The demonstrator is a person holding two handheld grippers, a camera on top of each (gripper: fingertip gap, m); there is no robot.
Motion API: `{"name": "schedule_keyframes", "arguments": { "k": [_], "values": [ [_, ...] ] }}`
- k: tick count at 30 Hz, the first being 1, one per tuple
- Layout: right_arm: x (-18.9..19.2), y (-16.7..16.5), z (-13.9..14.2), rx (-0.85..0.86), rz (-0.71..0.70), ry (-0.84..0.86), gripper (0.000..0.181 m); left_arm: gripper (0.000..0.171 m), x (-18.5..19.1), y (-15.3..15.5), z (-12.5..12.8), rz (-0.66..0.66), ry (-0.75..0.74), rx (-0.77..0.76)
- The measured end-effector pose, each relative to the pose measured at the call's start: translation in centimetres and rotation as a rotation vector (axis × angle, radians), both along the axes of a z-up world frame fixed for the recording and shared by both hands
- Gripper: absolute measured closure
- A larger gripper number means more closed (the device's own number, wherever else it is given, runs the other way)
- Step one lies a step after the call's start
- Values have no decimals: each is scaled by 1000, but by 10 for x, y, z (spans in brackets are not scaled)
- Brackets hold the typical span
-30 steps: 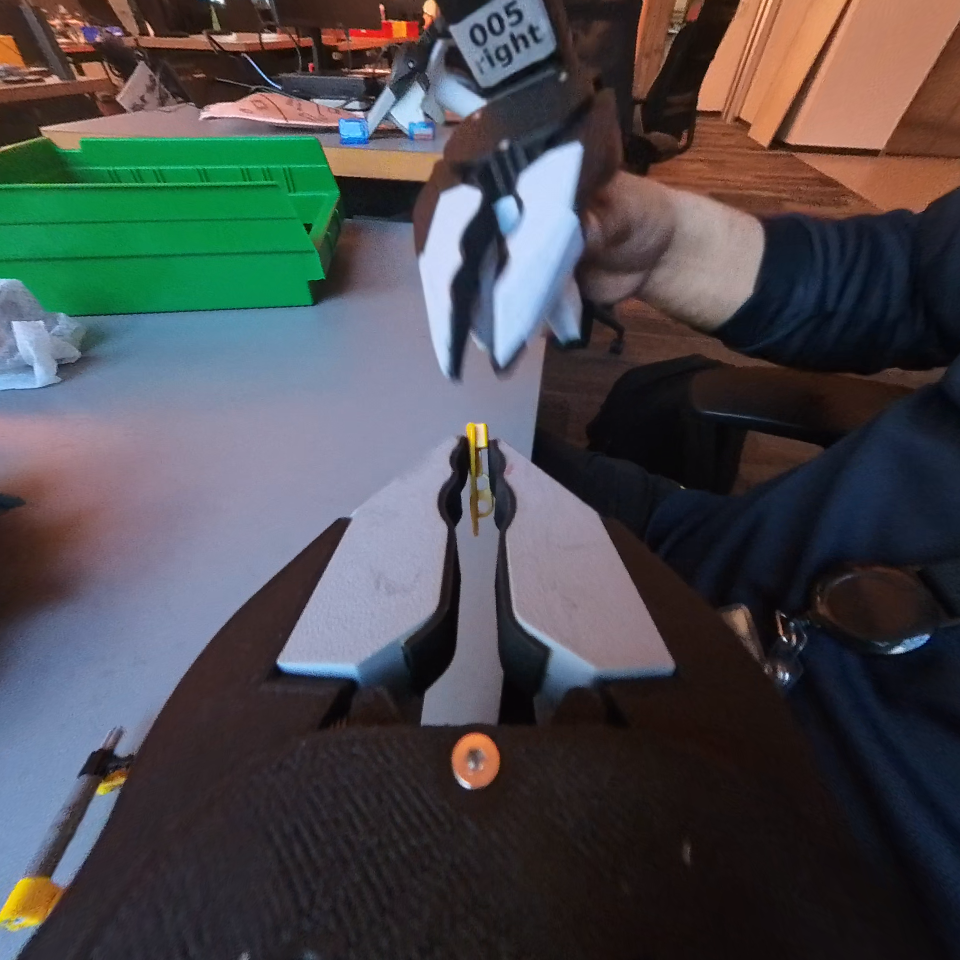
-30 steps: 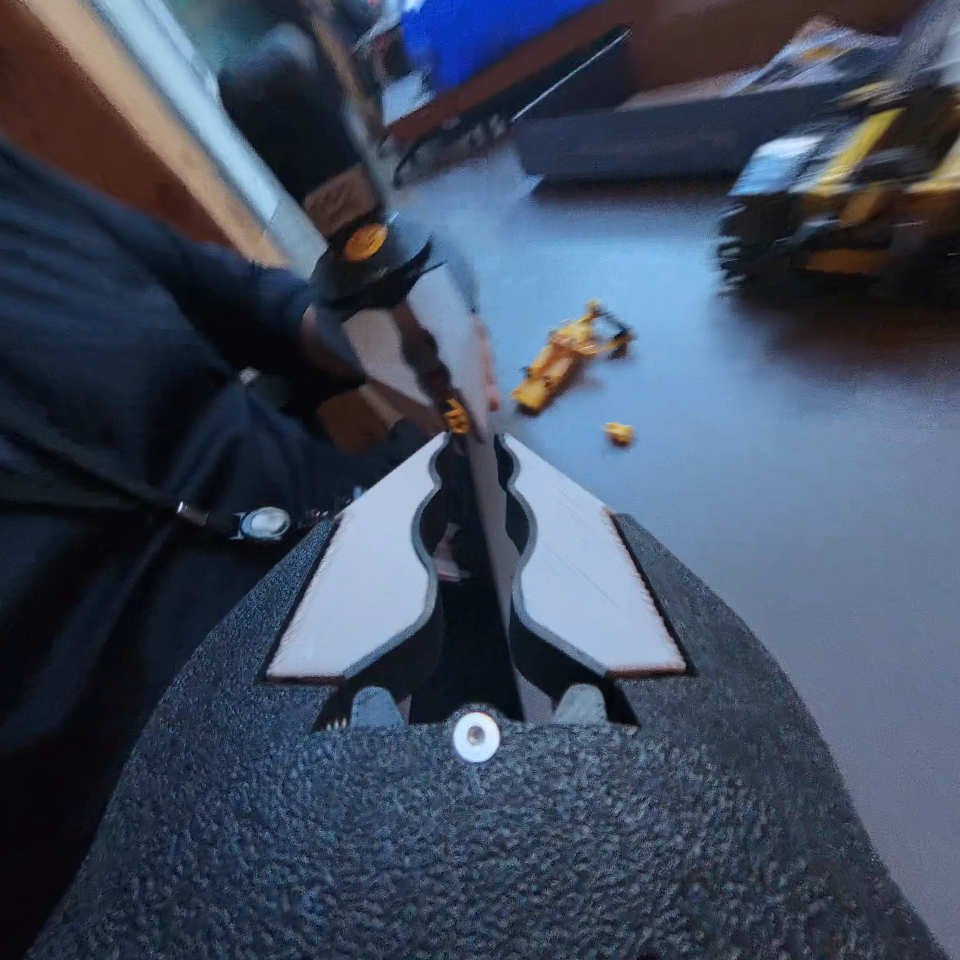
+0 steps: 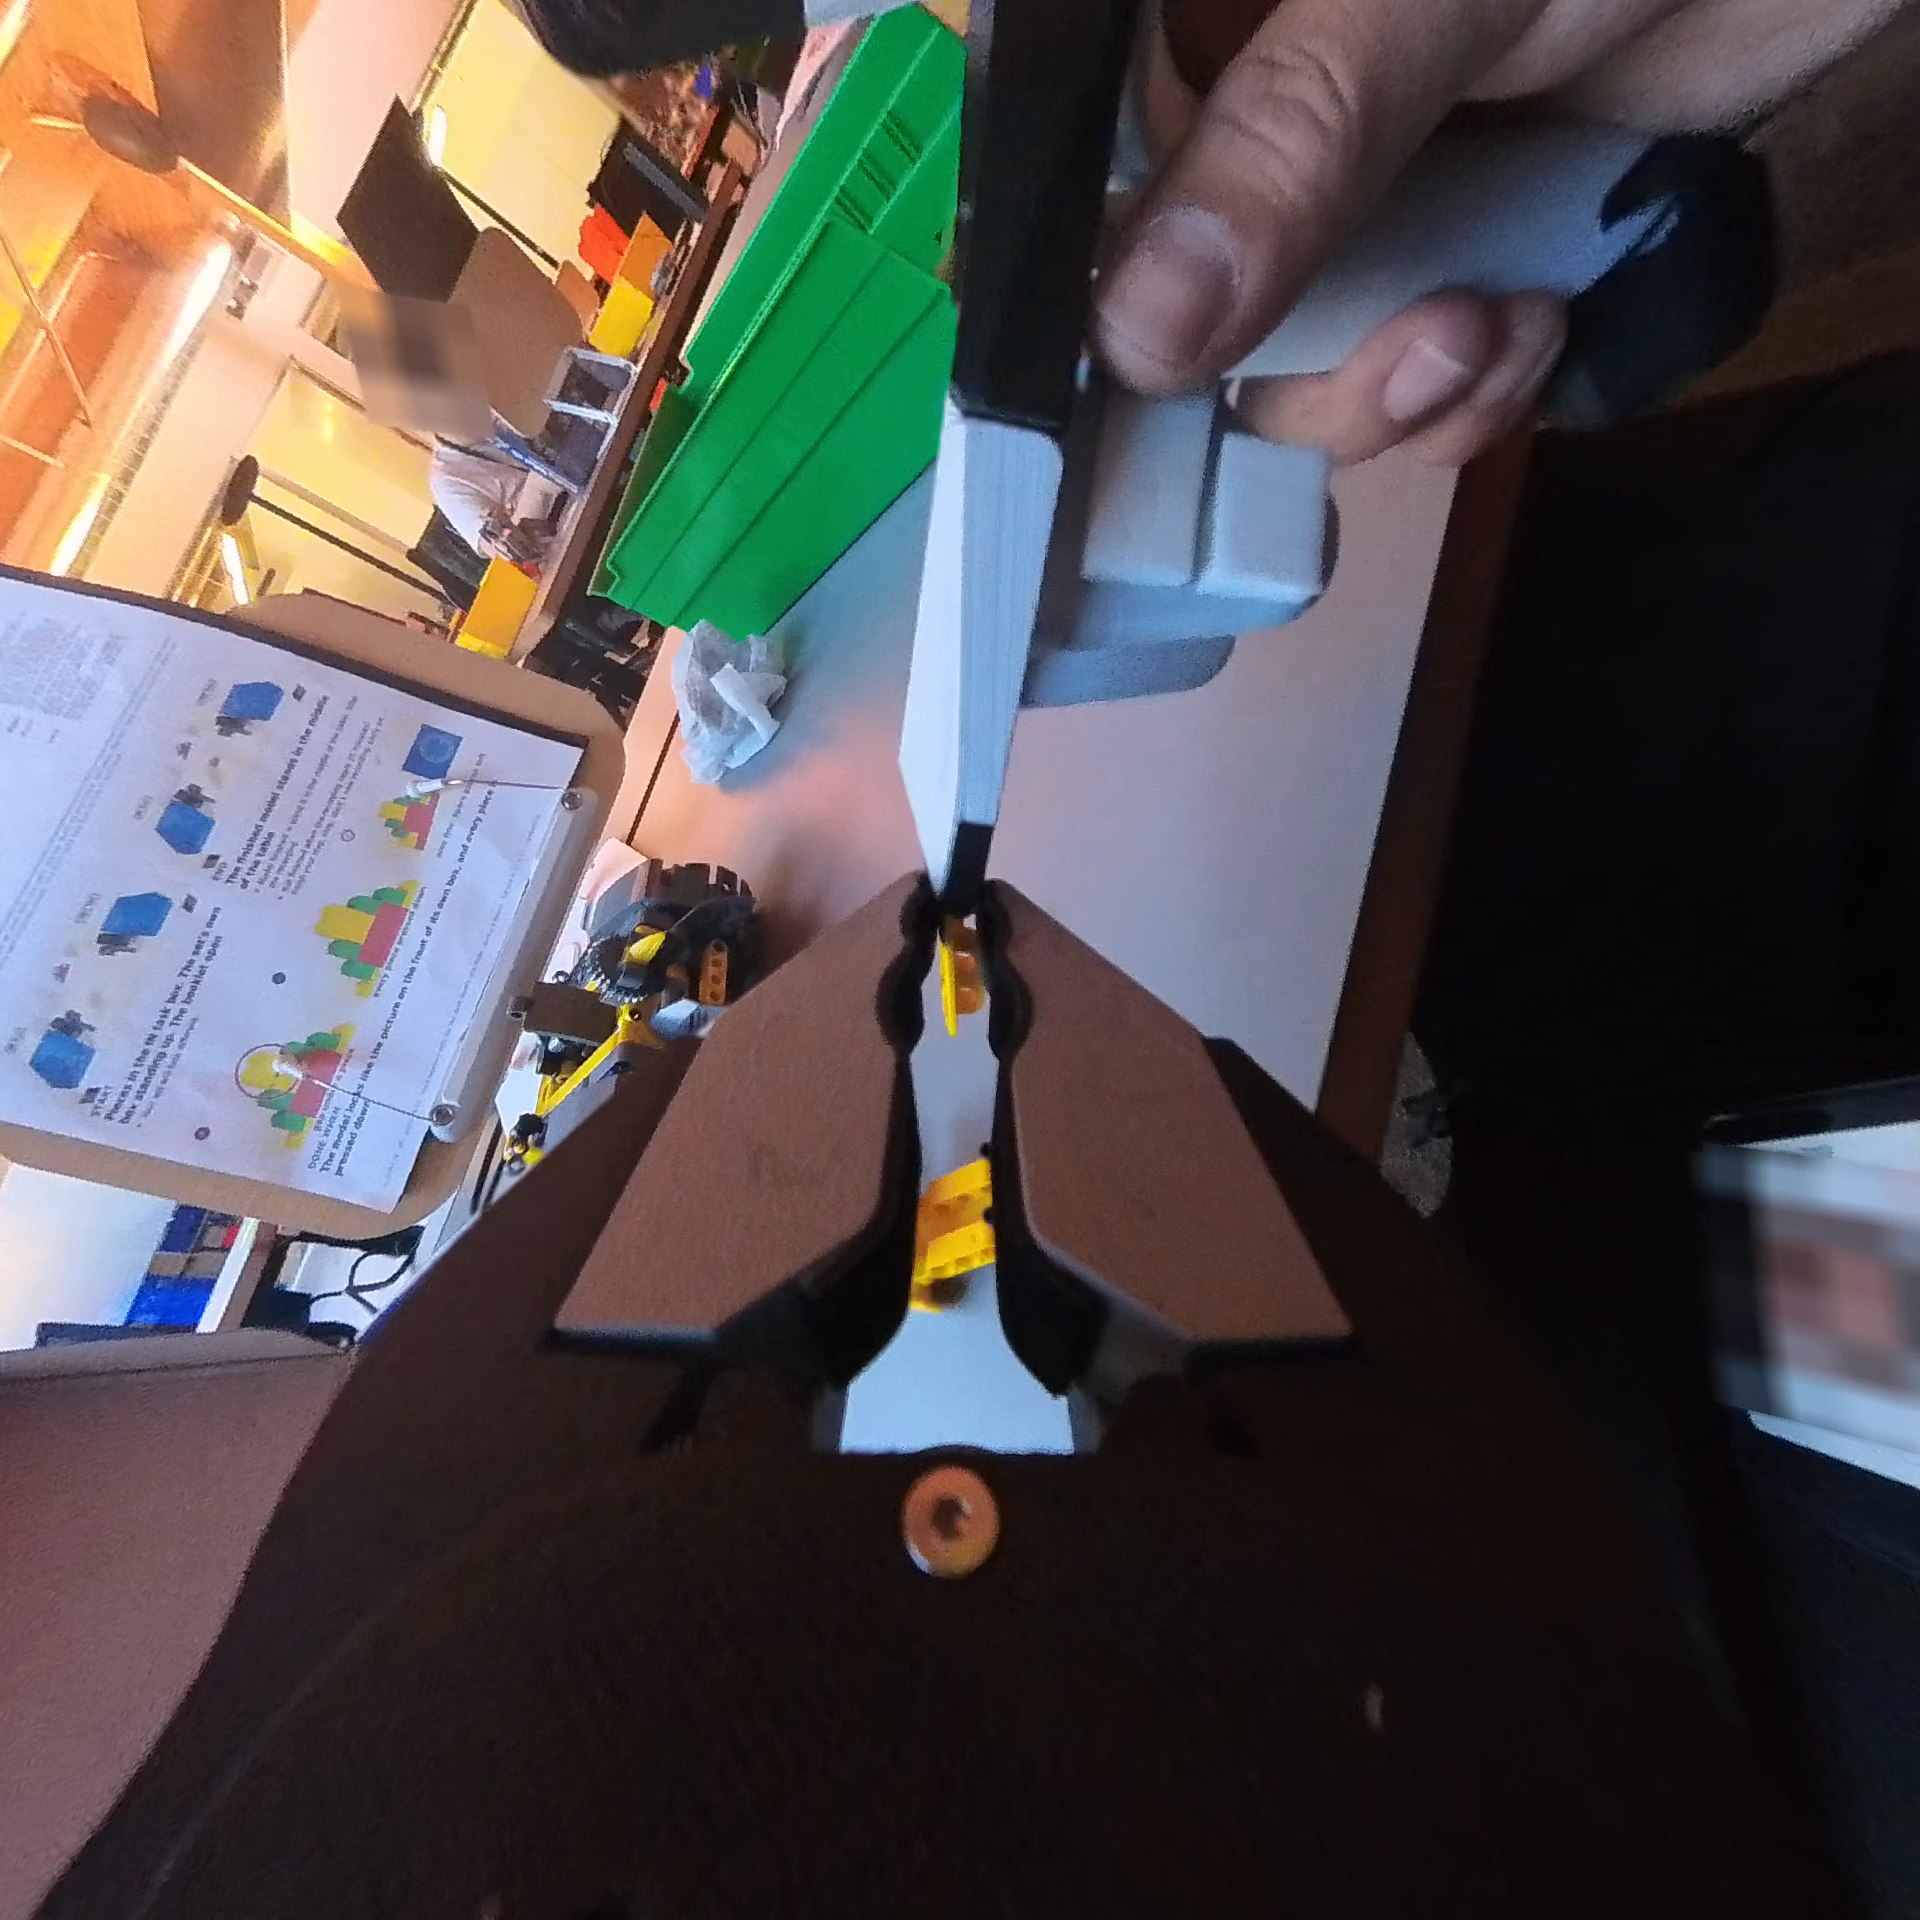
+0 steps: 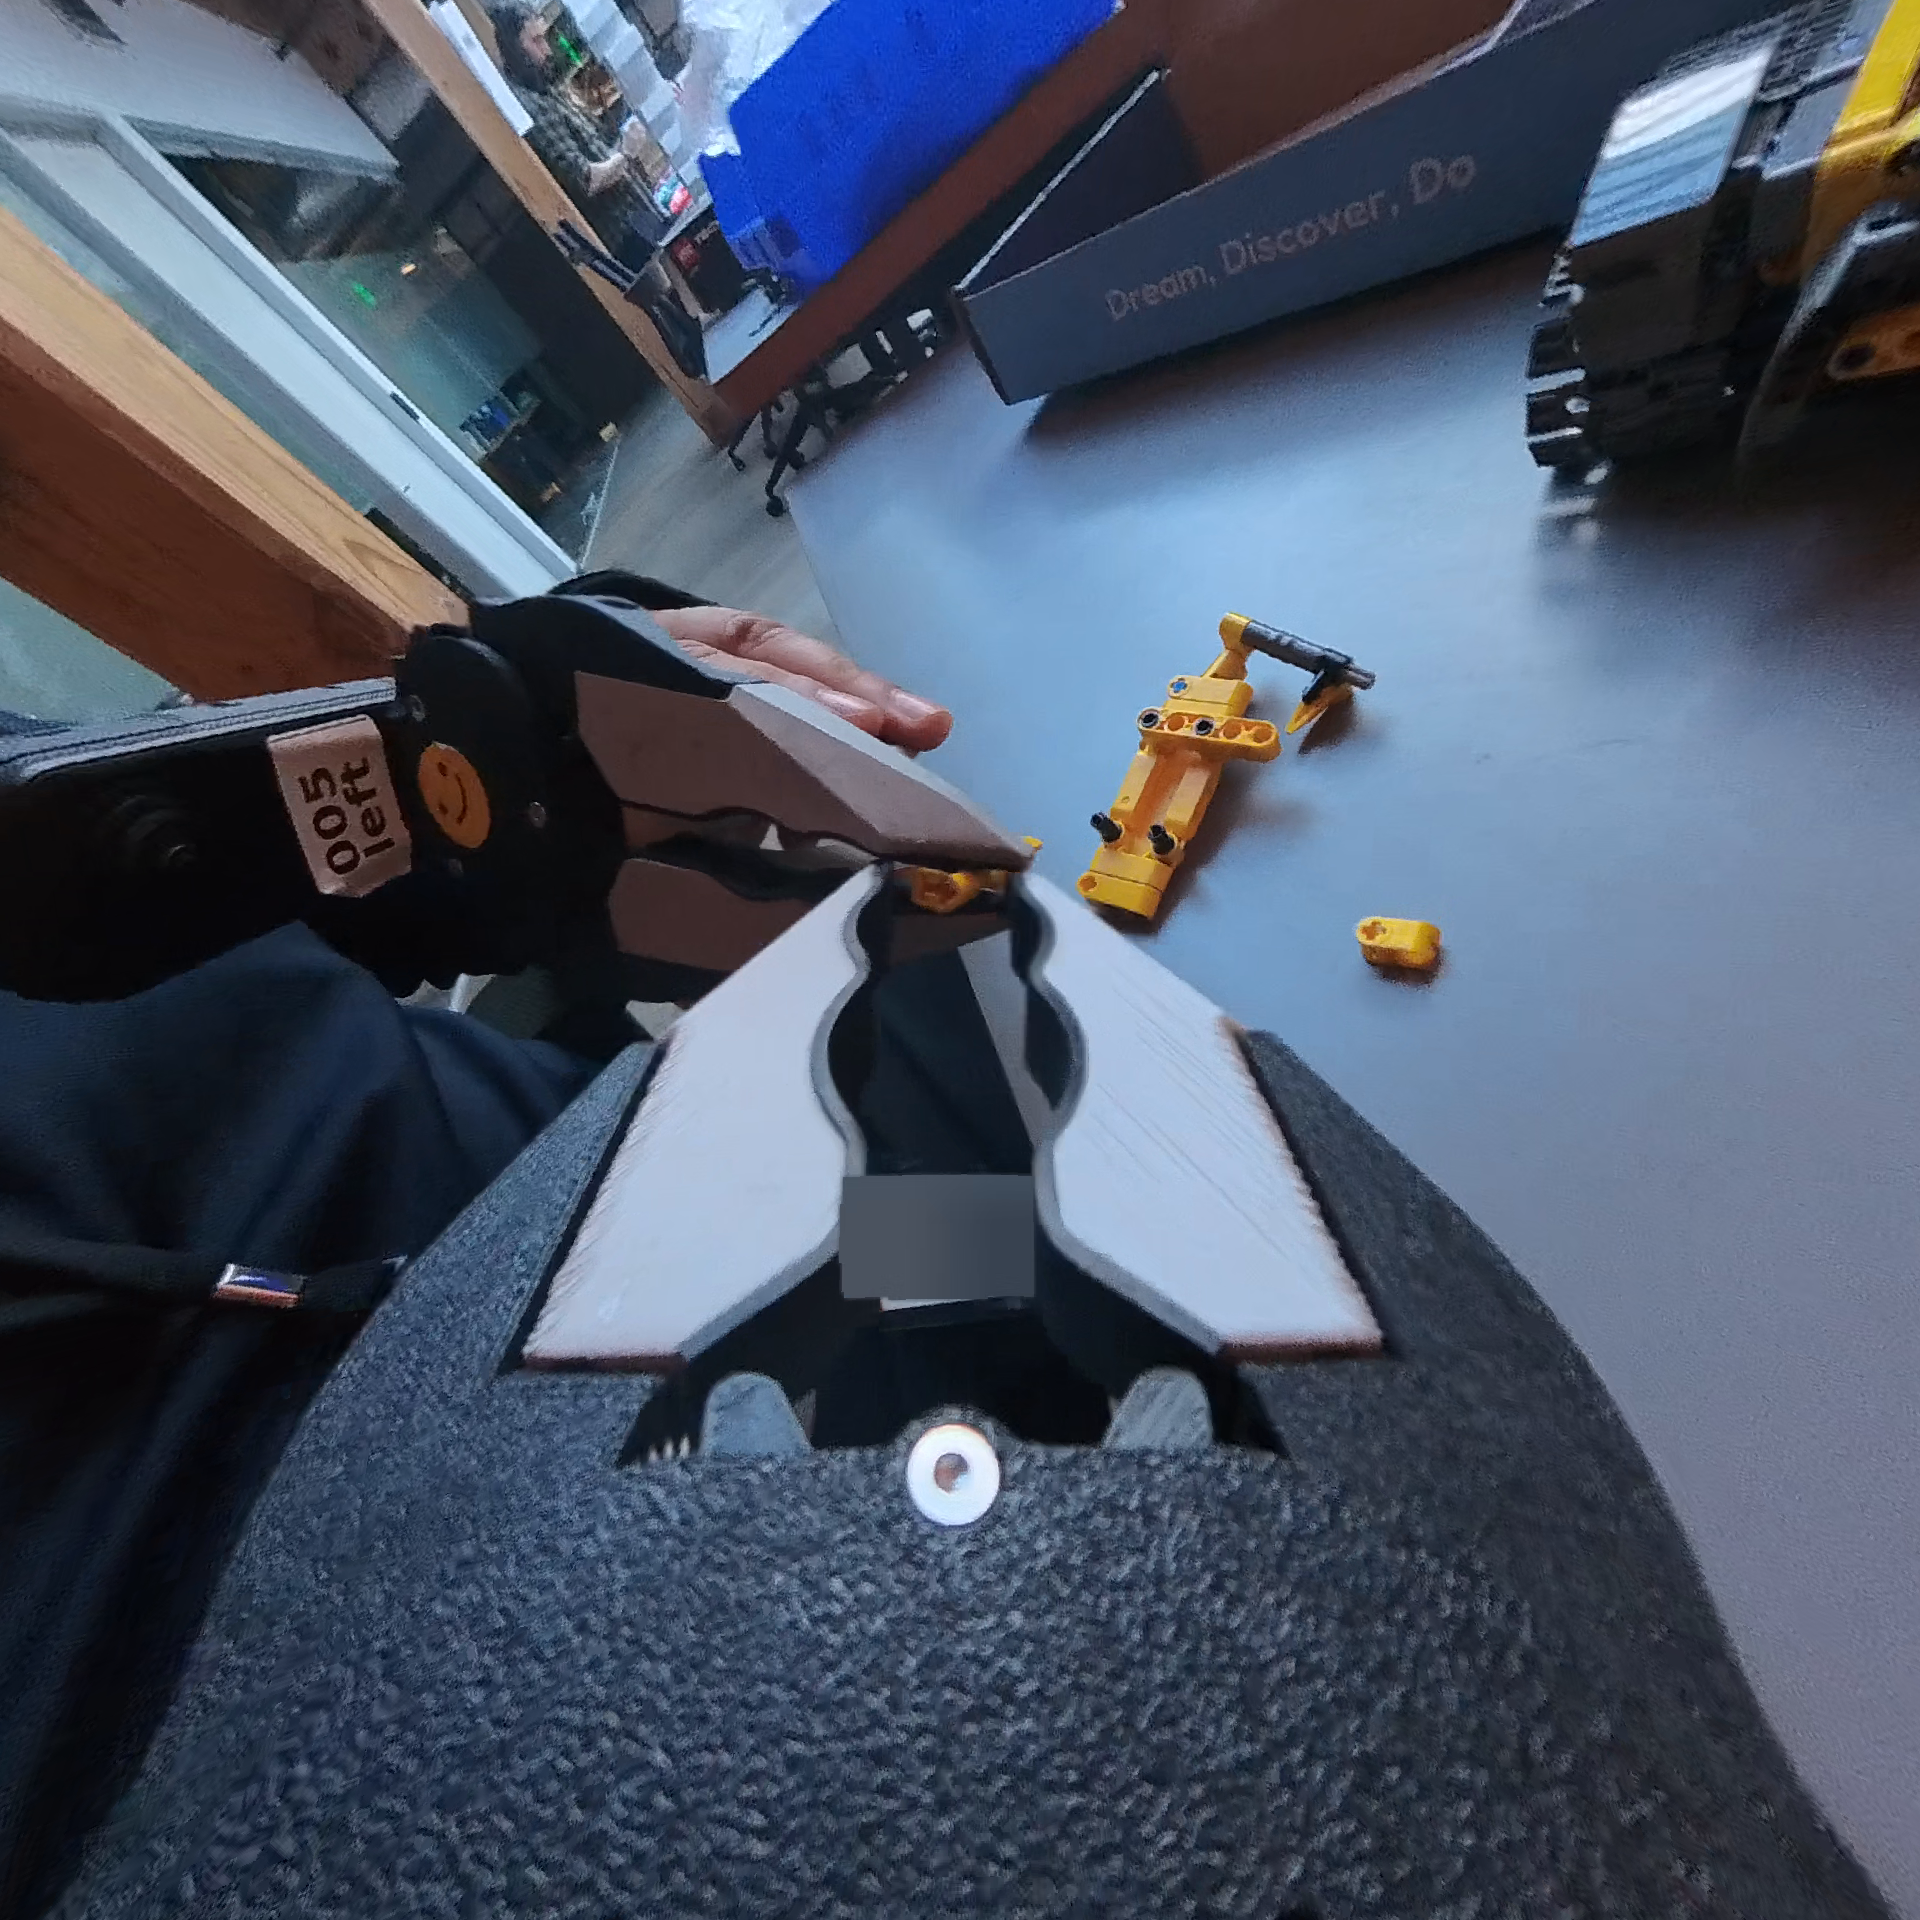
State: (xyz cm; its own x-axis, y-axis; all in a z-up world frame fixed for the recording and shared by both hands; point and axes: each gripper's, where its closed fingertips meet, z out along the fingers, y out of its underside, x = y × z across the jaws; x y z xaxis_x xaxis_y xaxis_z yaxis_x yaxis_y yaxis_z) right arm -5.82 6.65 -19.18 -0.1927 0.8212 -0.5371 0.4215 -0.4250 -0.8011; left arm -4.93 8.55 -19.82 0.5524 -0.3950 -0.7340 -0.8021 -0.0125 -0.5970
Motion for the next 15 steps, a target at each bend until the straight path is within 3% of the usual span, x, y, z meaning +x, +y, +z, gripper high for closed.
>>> {"name": "schedule_keyframes", "arguments": {
  "k": [5,15],
  "values": [
    [-3,0,2,48,-20,33,167,167,-3,1,1,16,-1,1],
    [2,-1,10,-23,9,84,167,167,1,-3,8,-35,-125,-11]
  ]
}}
